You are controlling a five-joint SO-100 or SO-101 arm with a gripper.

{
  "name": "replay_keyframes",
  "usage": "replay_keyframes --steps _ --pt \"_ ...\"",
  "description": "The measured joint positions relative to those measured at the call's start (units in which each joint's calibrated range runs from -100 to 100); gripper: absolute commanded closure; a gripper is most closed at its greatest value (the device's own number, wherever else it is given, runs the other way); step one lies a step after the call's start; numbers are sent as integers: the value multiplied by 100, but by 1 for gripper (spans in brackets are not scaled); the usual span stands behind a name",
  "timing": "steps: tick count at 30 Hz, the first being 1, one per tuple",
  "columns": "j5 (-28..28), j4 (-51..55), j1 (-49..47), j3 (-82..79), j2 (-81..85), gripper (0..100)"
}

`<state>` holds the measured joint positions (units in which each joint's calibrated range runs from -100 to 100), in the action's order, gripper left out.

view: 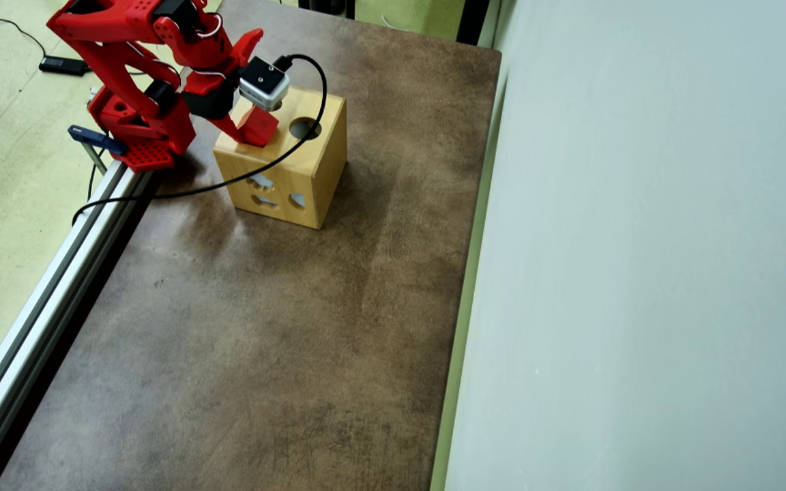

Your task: Pick and place the red cube on the square hole

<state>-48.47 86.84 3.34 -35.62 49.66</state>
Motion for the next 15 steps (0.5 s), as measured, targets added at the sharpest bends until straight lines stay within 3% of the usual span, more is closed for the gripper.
replay_keyframes --steps 5,15 --pt "-15 573 0 0 466 15" --pt "-15 573 0 0 500 15"
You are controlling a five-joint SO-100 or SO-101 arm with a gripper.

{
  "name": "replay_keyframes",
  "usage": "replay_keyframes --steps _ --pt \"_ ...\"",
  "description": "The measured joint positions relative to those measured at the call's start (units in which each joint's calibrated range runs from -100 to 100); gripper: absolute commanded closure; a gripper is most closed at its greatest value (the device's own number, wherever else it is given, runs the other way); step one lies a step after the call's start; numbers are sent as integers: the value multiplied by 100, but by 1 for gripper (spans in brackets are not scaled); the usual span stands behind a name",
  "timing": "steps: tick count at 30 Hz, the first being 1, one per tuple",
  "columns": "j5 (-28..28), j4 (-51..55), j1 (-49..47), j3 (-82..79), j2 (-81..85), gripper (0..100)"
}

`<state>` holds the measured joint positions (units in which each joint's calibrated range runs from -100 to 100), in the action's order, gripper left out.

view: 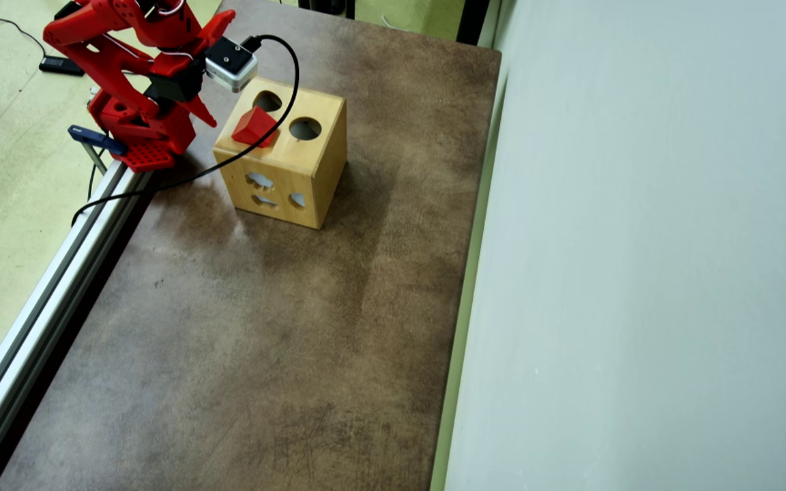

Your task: Pick and place the red cube on the square hole

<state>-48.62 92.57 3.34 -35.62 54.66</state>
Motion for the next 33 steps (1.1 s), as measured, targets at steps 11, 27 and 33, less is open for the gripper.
replay_keyframes --steps 11,27,33 --pt "0 -1259 -424 -451 -246 15" --pt "10 -1348 -1171 -840 263 14" --pt "10 -1348 -1171 -822 1686 15"
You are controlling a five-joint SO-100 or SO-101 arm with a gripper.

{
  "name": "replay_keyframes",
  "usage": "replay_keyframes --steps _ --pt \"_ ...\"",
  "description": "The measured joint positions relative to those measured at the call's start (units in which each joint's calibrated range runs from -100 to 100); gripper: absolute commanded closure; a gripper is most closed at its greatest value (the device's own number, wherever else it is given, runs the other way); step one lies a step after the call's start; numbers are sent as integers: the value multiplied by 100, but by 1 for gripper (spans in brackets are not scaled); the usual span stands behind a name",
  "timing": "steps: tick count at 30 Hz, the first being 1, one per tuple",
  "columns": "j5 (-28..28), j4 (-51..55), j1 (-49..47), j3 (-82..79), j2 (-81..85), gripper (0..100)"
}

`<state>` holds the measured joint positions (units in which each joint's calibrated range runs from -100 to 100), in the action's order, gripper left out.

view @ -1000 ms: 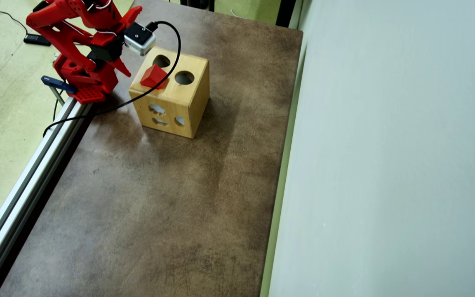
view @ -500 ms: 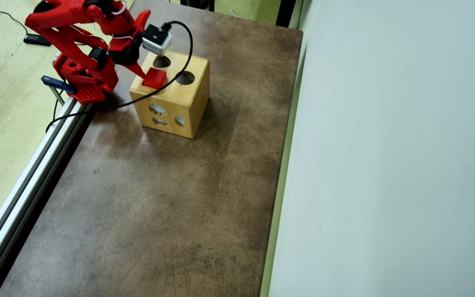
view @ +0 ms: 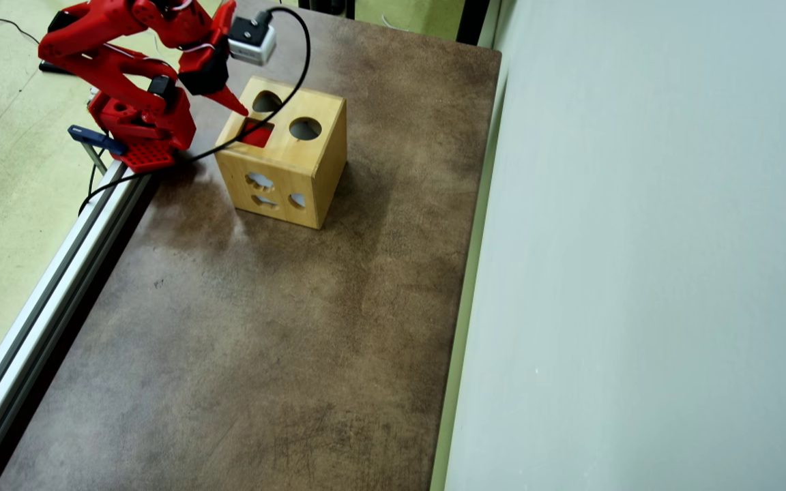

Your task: Pick and place the red cube on the square hole

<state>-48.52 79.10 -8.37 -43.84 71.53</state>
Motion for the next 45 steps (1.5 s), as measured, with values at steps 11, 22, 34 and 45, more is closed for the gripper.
replay_keyframes --steps 11,22,34,45 --pt "400 0 50 352 2398 15" --pt "3184 0 309 2221 2424 15" --pt "4762 702 309 2492 2432 15" --pt "4767 1792 309 2492 2432 15"
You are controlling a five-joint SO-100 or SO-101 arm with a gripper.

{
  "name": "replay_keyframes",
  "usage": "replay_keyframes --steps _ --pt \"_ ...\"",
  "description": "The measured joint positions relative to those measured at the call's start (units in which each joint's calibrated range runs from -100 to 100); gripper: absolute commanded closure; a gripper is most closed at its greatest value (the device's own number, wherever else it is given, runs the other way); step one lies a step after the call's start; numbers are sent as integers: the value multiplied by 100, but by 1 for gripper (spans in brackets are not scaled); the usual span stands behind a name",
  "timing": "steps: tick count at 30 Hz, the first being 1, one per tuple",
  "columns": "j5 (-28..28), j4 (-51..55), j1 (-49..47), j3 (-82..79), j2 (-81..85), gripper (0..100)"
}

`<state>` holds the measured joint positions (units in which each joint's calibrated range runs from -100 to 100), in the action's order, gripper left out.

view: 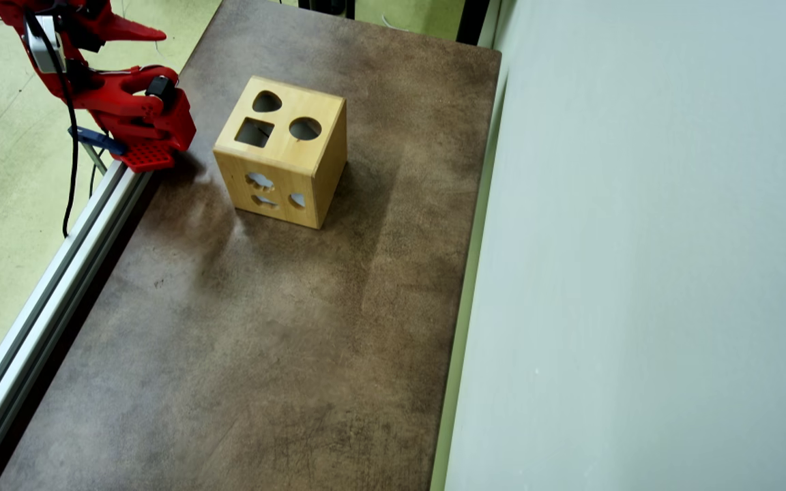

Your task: Pick and place the red cube on the square hole

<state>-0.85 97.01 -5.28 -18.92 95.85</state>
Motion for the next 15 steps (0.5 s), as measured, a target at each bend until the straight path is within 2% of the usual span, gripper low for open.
replay_keyframes --steps 11,15 --pt "0 8 0 18 0 26" --pt "0 8 0 18 0 34"
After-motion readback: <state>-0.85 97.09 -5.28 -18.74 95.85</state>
